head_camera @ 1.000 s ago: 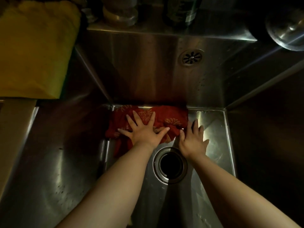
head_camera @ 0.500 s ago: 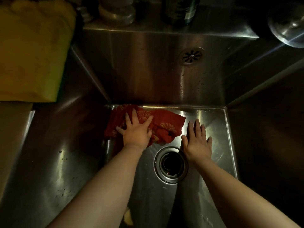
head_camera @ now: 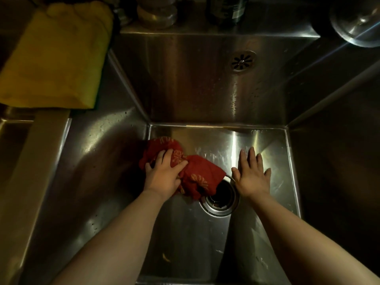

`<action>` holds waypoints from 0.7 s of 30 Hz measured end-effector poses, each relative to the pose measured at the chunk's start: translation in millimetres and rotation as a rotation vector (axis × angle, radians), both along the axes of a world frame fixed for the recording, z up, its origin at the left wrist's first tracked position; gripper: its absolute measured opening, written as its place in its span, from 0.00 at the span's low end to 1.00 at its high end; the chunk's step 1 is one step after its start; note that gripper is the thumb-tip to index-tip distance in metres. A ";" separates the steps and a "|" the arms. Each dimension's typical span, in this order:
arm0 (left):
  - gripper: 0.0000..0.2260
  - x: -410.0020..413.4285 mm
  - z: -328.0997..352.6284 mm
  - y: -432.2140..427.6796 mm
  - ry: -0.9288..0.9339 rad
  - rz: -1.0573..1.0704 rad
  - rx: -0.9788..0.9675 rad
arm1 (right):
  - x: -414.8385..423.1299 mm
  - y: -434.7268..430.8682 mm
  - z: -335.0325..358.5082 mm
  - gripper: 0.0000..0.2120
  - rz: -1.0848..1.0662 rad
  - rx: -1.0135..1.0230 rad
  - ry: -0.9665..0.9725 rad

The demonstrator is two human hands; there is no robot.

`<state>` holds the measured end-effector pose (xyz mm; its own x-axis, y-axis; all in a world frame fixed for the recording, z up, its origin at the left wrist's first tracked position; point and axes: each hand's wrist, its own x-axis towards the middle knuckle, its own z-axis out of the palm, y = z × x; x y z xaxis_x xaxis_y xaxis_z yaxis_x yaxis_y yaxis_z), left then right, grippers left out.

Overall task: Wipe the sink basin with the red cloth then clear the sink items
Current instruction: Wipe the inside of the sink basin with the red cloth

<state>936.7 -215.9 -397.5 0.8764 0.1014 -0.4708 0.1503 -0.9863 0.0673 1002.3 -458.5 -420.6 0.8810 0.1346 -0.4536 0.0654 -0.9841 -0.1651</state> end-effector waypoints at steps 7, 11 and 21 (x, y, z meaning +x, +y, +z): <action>0.24 35.0 -2.9 -17.3 -0.006 0.240 -0.142 | 2.7 0.8 -6.6 0.30 -0.005 0.005 -0.022; 0.23 65.6 -5.4 -33.2 -0.016 0.428 -0.149 | 6.3 -0.9 -8.2 0.30 -0.011 0.030 -0.025; 0.24 37.9 -0.6 -37.7 -0.075 0.344 -0.107 | 1.1 -2.8 -1.7 0.30 0.007 0.034 -0.016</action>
